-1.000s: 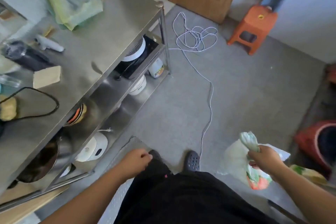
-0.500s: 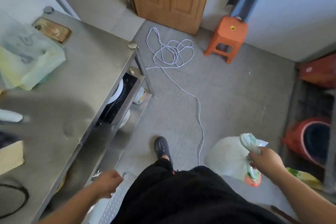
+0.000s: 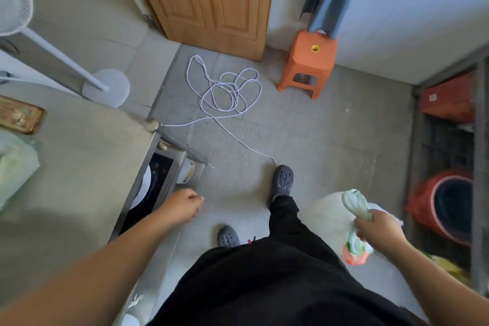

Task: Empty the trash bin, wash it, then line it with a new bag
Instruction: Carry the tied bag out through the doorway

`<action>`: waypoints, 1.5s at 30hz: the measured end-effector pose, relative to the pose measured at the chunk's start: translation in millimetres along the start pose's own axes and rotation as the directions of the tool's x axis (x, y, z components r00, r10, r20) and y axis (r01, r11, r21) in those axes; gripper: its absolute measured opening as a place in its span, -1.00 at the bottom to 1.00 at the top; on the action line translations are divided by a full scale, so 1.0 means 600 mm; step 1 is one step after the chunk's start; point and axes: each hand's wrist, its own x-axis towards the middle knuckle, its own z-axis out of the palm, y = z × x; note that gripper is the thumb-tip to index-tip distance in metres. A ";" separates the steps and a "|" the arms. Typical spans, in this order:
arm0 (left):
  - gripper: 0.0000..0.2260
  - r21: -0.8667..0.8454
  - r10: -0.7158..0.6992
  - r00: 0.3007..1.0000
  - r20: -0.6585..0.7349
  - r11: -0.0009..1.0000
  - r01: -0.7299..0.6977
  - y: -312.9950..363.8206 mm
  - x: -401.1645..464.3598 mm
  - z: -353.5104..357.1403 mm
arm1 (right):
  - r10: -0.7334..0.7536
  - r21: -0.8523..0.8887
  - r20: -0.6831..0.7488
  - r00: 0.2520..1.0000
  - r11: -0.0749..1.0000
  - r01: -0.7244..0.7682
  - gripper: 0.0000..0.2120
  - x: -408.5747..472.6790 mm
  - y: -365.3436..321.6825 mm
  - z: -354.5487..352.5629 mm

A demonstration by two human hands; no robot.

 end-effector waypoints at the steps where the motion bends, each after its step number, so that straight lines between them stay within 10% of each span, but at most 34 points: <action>1: -0.83 0.022 0.007 1.000 0.003 1.000 -0.007 0.029 0.011 0.004 | -0.013 -0.010 0.005 1.000 1.000 0.013 -0.86 0.024 -0.011 -0.016; 11: -0.83 -0.206 -0.109 0.993 -0.040 0.974 0.098 0.231 0.051 0.014 | -0.119 -0.243 0.121 0.986 0.959 0.145 -0.87 0.227 -0.198 -0.219; 26: -0.77 -0.310 -0.390 0.919 0.060 0.868 0.389 0.232 0.188 -0.081 | -0.329 -0.357 0.223 0.917 0.848 0.391 -0.85 0.375 -0.730 -0.250; 38: -0.90 -0.690 -0.279 0.944 -0.175 0.718 0.084 0.403 0.369 -0.451 | -0.384 -0.572 0.272 0.882 0.673 0.469 -0.86 0.416 -1.053 -0.241; 45: -0.87 -0.797 -0.360 0.919 -0.162 0.597 0.094 0.409 0.435 -0.525 | -0.456 -0.738 0.473 0.753 0.262 0.622 -0.77 0.445 -1.269 -0.187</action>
